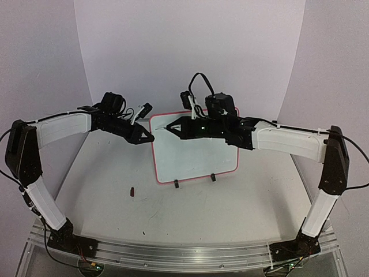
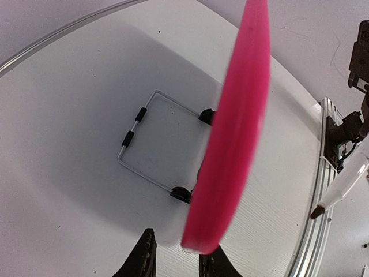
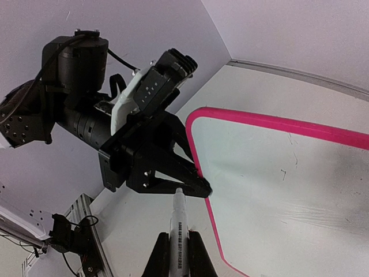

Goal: Write a sentence on the whiteboard
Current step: Hold the whiteboard at the center of the board, then write a sentence on the whiteboard.

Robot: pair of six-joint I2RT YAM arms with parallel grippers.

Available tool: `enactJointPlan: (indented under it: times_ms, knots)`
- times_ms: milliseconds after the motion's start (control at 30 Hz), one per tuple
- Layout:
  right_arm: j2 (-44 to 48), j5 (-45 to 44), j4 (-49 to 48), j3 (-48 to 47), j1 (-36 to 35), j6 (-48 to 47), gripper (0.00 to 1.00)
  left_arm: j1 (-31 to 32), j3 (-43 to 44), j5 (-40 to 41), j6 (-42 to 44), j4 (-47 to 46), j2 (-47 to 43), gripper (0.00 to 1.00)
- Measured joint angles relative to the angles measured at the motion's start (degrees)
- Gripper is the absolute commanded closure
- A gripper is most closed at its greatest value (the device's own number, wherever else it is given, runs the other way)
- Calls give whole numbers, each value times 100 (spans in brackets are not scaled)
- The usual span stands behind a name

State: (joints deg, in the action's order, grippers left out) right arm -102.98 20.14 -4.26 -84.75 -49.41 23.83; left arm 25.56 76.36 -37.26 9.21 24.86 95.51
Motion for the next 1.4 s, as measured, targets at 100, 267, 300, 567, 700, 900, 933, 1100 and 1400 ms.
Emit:
enactJointPlan:
  times_ms: [100, 267, 300, 567, 700, 900, 933, 1100, 1400]
  knots:
    - [-2, -87, -94, -2, 0, 0, 100, 0, 0, -75, -2, -2, 64, 80]
    - [-21, -178, -192, -34, 0, 2, 100, 0, 0, -190, -21, -103, 70, 88]
    - [-28, -187, -208, -46, 0, 4, 100, 0, 0, -219, -19, -127, 70, 90]
    - [-60, -257, -261, -85, 0, 20, 100, 16, 0, -555, -13, -192, 70, 100]
    - [-92, -254, -261, -87, 0, 20, 100, 26, 0, -570, 41, -182, 70, 100]
    - [-96, -257, -268, -85, 0, 20, 100, 26, -2, -604, 231, -182, 112, 100]
    - [-96, -259, -268, -85, 0, 20, 100, 26, -2, -608, 267, -180, 116, 100]
    - [-96, -281, -283, -85, 0, 20, 100, 26, -15, -621, 387, -186, 129, 100]
    - [-124, -384, -361, -85, 0, 20, 100, 26, -26, -638, 439, -190, 129, 100]
